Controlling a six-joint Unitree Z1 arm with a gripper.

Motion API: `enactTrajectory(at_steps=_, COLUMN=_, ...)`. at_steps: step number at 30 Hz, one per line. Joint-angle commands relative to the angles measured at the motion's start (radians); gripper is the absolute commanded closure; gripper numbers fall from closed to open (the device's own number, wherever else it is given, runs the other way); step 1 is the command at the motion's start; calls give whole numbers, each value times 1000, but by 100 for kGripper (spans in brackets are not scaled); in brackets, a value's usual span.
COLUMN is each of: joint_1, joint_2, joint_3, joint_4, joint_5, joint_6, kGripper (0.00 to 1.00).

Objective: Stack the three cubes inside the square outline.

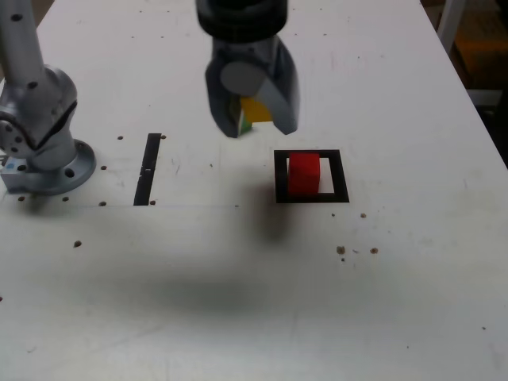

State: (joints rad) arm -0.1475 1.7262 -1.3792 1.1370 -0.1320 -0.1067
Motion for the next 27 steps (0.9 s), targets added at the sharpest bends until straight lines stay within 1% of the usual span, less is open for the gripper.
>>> enactTrajectory(at_steps=1, joint_1=2, joint_2=41, joint_3=-70, joint_4=32, joint_5=1, joint_6=-2, kGripper=77)
enactTrajectory(at_steps=7, joint_1=2, joint_2=137, joint_3=-217, joint_4=116, joint_5=-3, joint_6=-2, kGripper=77)
enactTrajectory(at_steps=11, joint_1=2, joint_2=188, joint_3=-278, joint_4=148, joint_5=-18, joint_6=-2, kGripper=77)
enactTrajectory(at_steps=17, joint_1=2, joint_2=235, joint_3=-285, joint_4=159, joint_5=-53, joint_6=-4, kGripper=77)
enactTrajectory(at_steps=23, joint_1=3, joint_2=263, joint_3=-274, joint_4=159, joint_5=-77, joint_6=-6, kGripper=77)
enactTrajectory(at_steps=25, joint_1=5, joint_2=279, joint_3=-269, joint_4=158, joint_5=-93, joint_6=-6, kGripper=77)
enactTrajectory(at_steps=27, joint_1=5, joint_2=287, joint_3=-268, joint_4=154, joint_5=-96, joint_6=-6, kGripper=77)
